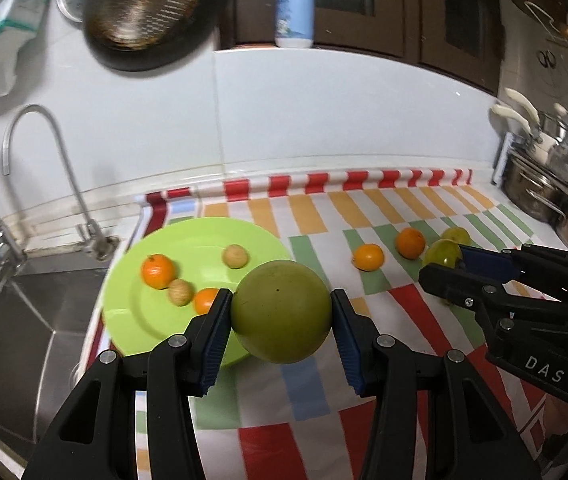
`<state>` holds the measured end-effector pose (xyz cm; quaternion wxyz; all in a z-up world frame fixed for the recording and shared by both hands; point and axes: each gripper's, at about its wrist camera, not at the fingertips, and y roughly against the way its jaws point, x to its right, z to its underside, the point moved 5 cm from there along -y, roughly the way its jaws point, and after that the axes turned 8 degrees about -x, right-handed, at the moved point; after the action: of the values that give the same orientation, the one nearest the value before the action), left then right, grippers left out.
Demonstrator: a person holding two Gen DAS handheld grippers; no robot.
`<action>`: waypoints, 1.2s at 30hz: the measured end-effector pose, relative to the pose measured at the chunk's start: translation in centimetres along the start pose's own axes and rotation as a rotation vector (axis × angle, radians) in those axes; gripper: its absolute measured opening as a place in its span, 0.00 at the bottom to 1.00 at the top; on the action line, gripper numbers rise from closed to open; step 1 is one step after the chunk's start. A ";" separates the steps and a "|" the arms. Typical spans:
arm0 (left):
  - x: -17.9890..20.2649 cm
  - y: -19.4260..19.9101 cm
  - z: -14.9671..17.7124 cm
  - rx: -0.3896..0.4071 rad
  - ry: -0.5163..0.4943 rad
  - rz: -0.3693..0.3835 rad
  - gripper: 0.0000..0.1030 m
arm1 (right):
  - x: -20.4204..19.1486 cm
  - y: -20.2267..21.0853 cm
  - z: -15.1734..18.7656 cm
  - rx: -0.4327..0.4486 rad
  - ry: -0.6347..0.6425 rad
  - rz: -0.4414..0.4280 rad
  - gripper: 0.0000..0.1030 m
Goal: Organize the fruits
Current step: 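Carry the pomelo onto the plate and open the left tool while the right tool places the lime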
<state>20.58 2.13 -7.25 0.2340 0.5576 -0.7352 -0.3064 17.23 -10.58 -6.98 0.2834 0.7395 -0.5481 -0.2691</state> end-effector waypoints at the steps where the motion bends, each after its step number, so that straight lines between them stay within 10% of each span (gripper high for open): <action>1: -0.4 0.2 0.1 0.003 0.010 -0.009 0.47 | -0.2 0.1 -0.2 0.006 0.007 -0.004 0.30; 36: -9.1 -5.7 0.9 -0.082 0.099 -0.152 0.47 | -6.3 -10.0 -5.1 -0.059 0.159 -0.127 0.30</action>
<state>26.29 9.93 -11.98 0.2687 0.6163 -0.6651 -0.3250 25.88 -1.51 -10.04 0.3300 0.7833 -0.4676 -0.2429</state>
